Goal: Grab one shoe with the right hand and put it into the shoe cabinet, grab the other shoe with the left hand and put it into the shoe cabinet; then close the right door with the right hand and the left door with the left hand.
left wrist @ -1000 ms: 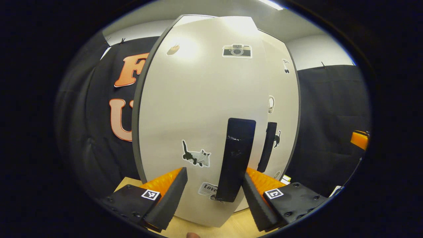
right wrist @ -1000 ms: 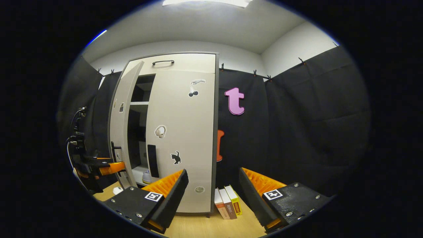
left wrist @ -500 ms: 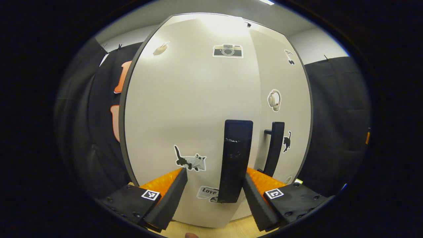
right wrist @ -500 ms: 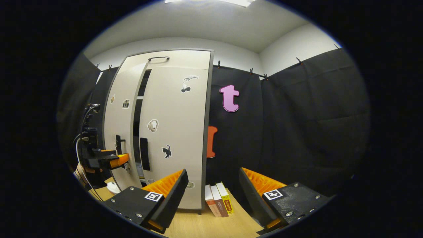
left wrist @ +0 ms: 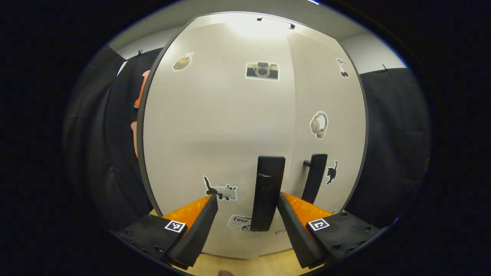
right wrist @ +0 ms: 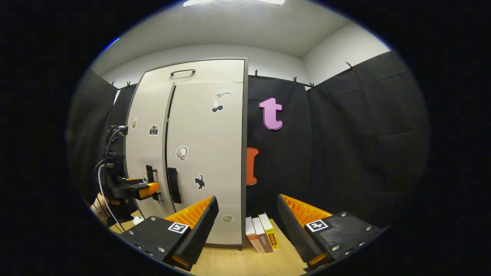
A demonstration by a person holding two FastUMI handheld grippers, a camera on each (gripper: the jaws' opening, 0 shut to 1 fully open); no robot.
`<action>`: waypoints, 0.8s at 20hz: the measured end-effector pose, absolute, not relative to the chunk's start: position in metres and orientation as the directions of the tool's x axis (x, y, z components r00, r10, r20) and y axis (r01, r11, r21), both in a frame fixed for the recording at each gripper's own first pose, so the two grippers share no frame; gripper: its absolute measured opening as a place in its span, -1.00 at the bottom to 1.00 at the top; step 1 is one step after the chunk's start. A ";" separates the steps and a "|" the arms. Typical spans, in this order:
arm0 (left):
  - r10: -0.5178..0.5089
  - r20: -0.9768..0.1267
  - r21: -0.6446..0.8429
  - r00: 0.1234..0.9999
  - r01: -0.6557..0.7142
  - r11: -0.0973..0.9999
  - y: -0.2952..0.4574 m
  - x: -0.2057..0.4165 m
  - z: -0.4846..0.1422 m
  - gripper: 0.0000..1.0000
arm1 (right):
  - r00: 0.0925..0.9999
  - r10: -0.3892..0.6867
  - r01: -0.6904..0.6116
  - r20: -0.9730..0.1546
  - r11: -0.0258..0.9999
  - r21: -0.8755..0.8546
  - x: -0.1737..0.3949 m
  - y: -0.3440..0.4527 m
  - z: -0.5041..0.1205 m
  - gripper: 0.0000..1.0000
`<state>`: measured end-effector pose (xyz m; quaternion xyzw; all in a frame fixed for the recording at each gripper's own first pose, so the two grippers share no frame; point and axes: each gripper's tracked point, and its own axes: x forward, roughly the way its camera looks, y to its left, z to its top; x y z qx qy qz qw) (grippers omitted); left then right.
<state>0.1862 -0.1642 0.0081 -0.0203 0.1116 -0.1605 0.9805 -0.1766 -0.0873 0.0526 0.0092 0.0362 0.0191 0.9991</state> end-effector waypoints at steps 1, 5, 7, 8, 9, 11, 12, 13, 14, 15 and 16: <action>-0.321 -0.211 -0.089 0.923 0.309 0.947 -0.154 0.172 0.022 0.99 | 0.997 0.050 -0.049 -0.060 0.999 0.022 -0.177 -0.086 0.062 0.89; -0.252 -0.127 -0.021 0.959 0.252 0.968 -0.091 0.133 0.103 0.99 | 0.993 0.117 -0.116 -0.026 0.993 0.031 -0.176 -0.074 0.105 0.90; -0.192 -0.077 0.006 0.978 0.193 0.981 -0.049 0.114 0.143 0.99 | 0.991 0.134 -0.134 -0.008 0.991 0.023 -0.177 -0.069 0.123 0.90; -0.158 -0.053 0.015 0.986 0.159 0.987 -0.025 0.105 0.161 0.99 | 0.990 0.142 -0.142 -0.001 0.990 0.025 -0.178 -0.067 0.134 0.90; -0.123 -0.031 0.023 0.992 0.123 0.992 -0.002 0.095 0.177 0.99 | 0.989 0.150 -0.150 0.005 0.988 0.027 -0.177 -0.064 0.143 0.89; -0.055 0.010 0.036 0.998 0.055 0.998 0.046 0.073 0.211 0.99 | 0.986 0.167 -0.167 0.018 0.986 0.013 -0.179 -0.055 0.161 0.90; -0.021 0.028 0.039 0.999 0.020 0.999 0.069 0.062 0.226 0.99 | 0.985 0.172 -0.172 0.026 0.985 -0.005 -0.179 -0.051 0.169 0.89; 0.012 0.048 0.039 0.999 -0.014 0.999 0.091 0.051 0.237 0.99 | 0.984 0.177 -0.176 0.035 0.984 -0.023 -0.180 -0.048 0.178 0.89; 0.045 0.071 0.036 0.997 -0.047 0.998 0.111 0.042 0.249 0.99 | 0.982 0.182 -0.180 0.047 0.983 -0.036 -0.183 -0.042 0.188 0.89; 0.078 0.087 0.034 0.993 -0.081 0.996 0.130 0.032 0.258 0.99 | 0.980 0.189 -0.187 0.057 0.982 -0.037 -0.185 -0.036 0.194 0.89; 0.110 0.099 0.036 0.989 -0.114 0.993 0.150 0.022 0.267 1.00 | 0.977 0.201 -0.199 0.066 0.979 -0.035 -0.188 -0.029 0.199 0.89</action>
